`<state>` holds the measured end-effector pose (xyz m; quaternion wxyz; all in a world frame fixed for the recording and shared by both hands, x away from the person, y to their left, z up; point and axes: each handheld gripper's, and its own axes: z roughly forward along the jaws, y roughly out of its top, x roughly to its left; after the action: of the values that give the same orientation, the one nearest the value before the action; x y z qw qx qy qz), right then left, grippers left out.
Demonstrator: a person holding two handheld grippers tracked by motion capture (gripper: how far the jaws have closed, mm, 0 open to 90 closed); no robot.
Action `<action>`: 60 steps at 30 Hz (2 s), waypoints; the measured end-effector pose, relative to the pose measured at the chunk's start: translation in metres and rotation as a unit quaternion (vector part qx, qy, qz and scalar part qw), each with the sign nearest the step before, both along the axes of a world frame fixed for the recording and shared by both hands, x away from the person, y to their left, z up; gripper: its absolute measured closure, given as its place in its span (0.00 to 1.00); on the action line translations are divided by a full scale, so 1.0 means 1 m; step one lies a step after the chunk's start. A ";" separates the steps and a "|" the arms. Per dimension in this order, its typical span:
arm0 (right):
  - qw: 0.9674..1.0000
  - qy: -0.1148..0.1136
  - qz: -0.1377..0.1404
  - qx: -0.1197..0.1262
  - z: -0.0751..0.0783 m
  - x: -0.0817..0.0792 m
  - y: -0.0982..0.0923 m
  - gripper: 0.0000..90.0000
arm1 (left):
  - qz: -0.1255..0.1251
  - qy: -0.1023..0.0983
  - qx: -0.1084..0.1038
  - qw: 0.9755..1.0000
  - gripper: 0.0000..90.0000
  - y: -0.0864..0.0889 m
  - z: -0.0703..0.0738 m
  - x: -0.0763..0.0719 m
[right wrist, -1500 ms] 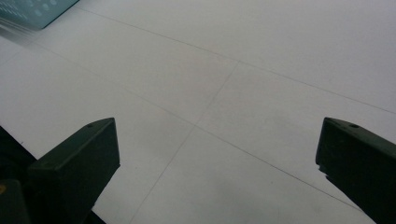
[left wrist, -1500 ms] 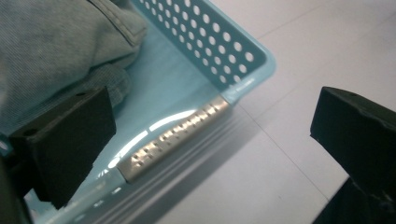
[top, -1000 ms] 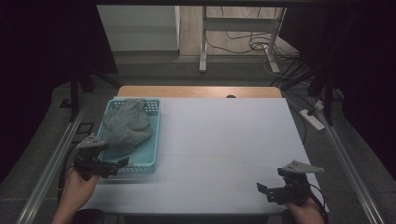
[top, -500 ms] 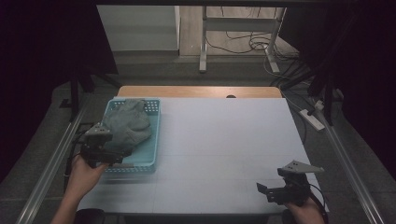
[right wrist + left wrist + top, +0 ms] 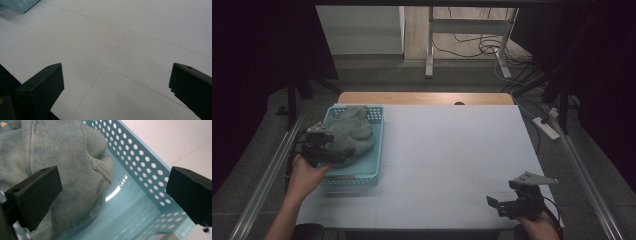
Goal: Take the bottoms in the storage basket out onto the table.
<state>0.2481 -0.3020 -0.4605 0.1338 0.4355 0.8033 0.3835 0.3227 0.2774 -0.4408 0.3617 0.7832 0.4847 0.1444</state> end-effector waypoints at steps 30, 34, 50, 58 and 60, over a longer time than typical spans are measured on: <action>1.000 0.010 0.002 0.001 -0.001 0.002 0.000 0.00 | 0.031 0.015 0.021 0.999 0.00 0.015 0.006 0.070; 1.000 0.010 0.001 0.001 -0.001 0.002 0.000 0.00 | 0.041 0.018 0.029 0.999 0.00 0.017 0.006 0.078; 1.000 0.013 0.004 0.004 -0.001 0.002 -0.001 0.00 | 0.021 0.092 0.040 0.995 0.00 0.003 -0.026 0.114; 1.000 0.015 0.005 0.005 -0.001 0.003 -0.001 0.00 | 0.030 0.121 0.041 0.991 0.00 -0.008 -0.038 0.123; 1.000 0.015 0.005 0.005 -0.001 0.003 -0.001 0.00 | 0.035 0.124 0.050 0.990 0.00 -0.011 -0.042 0.123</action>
<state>0.2508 -0.3028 -0.4616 0.1172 0.4381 0.8054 0.3817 0.4458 0.2664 -0.4832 0.2538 0.7947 0.5451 0.0832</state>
